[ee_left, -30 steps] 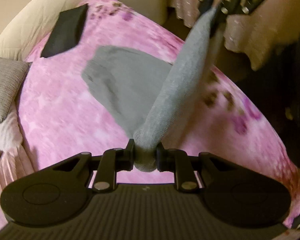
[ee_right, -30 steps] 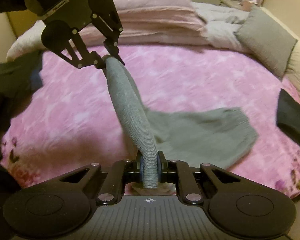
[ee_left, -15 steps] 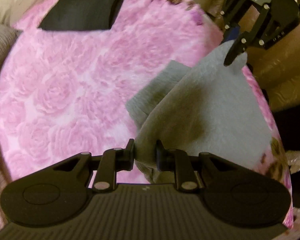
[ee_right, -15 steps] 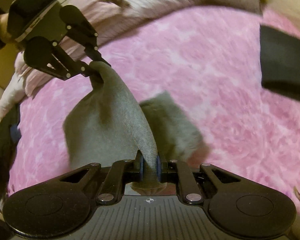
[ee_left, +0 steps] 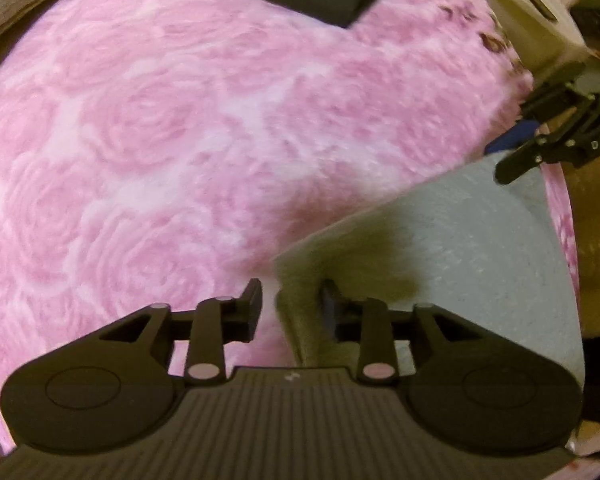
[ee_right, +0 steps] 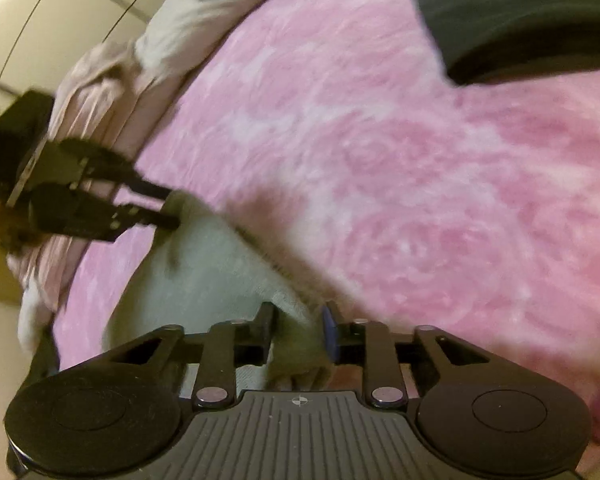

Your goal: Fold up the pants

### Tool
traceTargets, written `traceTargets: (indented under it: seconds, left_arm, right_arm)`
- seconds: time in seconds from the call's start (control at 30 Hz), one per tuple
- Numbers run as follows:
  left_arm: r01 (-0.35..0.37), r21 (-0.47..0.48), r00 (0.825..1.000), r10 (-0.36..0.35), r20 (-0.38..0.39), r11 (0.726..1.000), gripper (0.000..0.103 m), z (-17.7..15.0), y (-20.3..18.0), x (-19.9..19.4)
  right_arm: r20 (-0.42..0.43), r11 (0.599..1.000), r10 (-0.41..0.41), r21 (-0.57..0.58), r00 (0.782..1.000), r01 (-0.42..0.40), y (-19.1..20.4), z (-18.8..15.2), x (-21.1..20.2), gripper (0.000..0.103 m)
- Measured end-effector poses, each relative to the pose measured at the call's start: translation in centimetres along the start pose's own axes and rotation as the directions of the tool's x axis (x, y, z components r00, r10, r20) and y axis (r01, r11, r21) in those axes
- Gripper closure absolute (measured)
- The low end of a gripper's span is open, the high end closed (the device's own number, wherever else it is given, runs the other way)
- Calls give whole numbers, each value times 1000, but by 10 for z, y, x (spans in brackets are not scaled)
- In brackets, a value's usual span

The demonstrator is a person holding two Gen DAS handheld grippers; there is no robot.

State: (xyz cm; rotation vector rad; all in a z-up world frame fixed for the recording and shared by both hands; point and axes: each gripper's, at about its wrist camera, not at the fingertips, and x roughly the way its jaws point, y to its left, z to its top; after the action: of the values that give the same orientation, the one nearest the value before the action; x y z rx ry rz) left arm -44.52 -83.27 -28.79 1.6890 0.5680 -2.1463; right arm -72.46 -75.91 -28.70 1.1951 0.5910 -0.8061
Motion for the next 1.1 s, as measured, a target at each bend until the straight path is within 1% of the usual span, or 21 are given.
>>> traceTargets:
  seconds: [0.07,0.13,0.17,0.2,0.23,0.27,0.3,0.33,0.4,0.5,0.57,0.63,0.7,0.83,0.87,0.9,0.97,1.03,1.1]
  left_arm:
    - [-15,-22,1000,15,15,1000,73,-7,2,-14]
    - [-67,-17,997,68,23,998,77,-13,-1,-29]
    - [-77,-13,996,78,39,997,77,-15,-5,-37]
    - [-74,-17,996,75,54,997,77,-17,-8,-43]
    - [-62,-27,995,64,72,998,77,-19,-13,-49]
    - [-40,-43,995,43,87,998,77,-19,-18,-50]
    - [-13,-59,995,19,95,998,77,-18,-22,-48]
    - [7,-67,995,-1,99,998,77,-17,-27,-42]
    - [23,-68,996,-17,86,997,77,-12,-34,-20]
    - [25,-98,998,-19,64,995,75,-5,-30,15]
    - [25,-125,998,-18,64,992,72,-2,-21,28]
    - [26,-150,998,-18,60,988,70,4,-15,37]
    - [14,-138,998,-6,55,990,70,10,-17,42]
    - [-8,-160,999,15,48,987,70,11,-21,33]
    - [-14,-173,998,24,54,985,72,9,-22,27]
    - [-21,-185,998,32,60,982,74,5,-24,19]
    - [-44,-212,995,62,79,976,74,-6,-29,1]
    - [-52,-254,992,80,98,966,74,-24,-35,-19]
    - [-67,-298,988,105,113,952,74,-42,-43,-36]
  right_arm:
    - [53,999,-40,-5,998,40,7,-4,-17,78]
    - [125,995,-89,-23,988,92,18,-11,-37,78]
    - [170,994,-91,-42,981,100,27,-16,-49,78]
    - [194,995,-74,-56,978,87,34,-19,-54,78]
    - [208,996,-39,-69,977,55,41,-22,-56,78]
    - [203,996,6,-84,979,12,48,-25,-55,78]
    - [181,995,32,-102,983,-14,53,-26,-48,78]
    - [154,993,38,-114,987,-21,56,-26,-39,78]
    - [113,994,13,-106,993,-1,52,-22,-14,78]
    - [75,999,-25,-45,997,28,30,-13,16,79]
    - [73,998,-29,-59,997,34,20,-8,24,81]
    - [69,996,-26,-84,997,31,14,-4,28,82]
    - [59,997,-18,-71,998,22,7,0,31,82]
    - [31,995,-28,-96,999,30,14,5,25,81]
    - [36,994,-25,-104,999,28,18,6,19,80]
    - [56,994,-23,-104,998,29,21,7,12,79]
    - [109,994,-32,-101,994,43,27,4,-9,69]
    - [140,993,-59,-97,988,73,32,-5,-29,64]
    - [148,988,-88,-111,985,105,40,-19,-47,62]
